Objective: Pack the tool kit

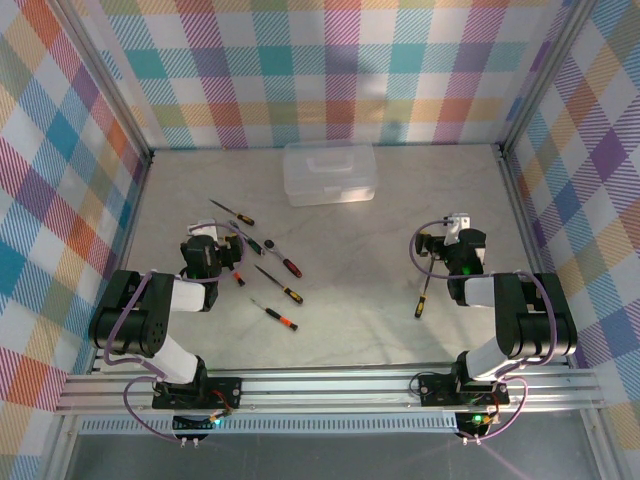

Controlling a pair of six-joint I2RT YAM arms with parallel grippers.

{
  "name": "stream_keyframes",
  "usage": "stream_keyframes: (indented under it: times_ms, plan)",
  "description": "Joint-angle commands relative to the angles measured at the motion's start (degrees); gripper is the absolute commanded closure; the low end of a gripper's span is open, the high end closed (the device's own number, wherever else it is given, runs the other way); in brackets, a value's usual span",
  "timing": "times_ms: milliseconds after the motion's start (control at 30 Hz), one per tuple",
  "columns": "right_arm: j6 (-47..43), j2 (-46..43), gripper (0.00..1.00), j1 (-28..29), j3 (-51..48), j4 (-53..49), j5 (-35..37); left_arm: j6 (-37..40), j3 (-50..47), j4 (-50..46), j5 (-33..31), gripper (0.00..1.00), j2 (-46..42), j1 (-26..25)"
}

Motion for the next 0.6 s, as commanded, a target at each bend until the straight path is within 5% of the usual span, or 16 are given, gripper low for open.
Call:
stream_keyframes:
  times_ms: [0,400,567]
  plan:
    - [0.9,0.5,0.01,0.3,1.2,2.3,-1.2,0.5,1.0,2.5,1.1,0.00,0.4,-0.1]
    - [1.4,-1.3,0.01,0.4,3.1,-2.7,0.3,0.5,1.0,2.6,0.3,0.00,0.0,-0.1]
    - [0.7,-7.7,0.01,0.8,10.7,-20.1,0.3,0.0,6.7,-16.1,-2.5,0.00,-11.9,-0.6]
